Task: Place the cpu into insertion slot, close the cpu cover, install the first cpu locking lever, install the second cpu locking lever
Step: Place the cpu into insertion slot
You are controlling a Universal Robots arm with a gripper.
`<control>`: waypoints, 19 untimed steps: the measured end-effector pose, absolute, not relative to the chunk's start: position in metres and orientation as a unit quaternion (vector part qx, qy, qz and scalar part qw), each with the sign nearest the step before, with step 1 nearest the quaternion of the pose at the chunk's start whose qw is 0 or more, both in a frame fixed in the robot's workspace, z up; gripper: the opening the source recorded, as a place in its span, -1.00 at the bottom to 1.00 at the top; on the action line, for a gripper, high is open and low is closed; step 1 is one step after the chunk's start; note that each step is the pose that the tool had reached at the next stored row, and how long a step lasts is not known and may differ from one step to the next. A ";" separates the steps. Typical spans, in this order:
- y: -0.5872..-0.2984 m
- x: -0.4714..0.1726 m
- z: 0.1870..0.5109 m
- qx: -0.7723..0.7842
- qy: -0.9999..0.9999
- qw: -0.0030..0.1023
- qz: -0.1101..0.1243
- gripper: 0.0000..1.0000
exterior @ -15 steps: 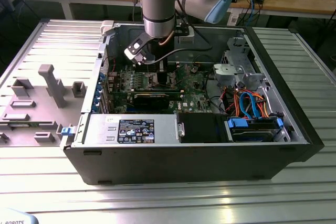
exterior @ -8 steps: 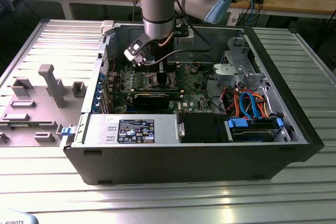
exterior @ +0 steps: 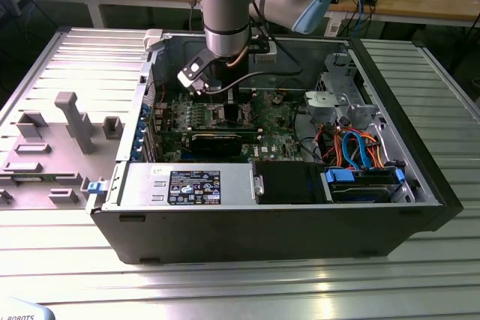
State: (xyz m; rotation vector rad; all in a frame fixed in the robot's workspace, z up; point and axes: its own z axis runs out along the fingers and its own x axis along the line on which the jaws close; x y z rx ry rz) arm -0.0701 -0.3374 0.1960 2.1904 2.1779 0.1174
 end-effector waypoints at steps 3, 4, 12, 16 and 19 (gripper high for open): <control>-0.338 -0.070 0.196 0.708 0.704 0.025 0.037 0.36; -0.338 -0.070 0.196 0.708 0.704 0.025 0.037 0.36; -0.337 -0.070 0.208 0.708 0.704 0.025 0.038 0.36; -0.337 -0.070 0.218 0.709 0.703 0.025 0.037 0.19; -0.337 -0.068 0.223 0.711 0.703 0.016 0.028 -0.29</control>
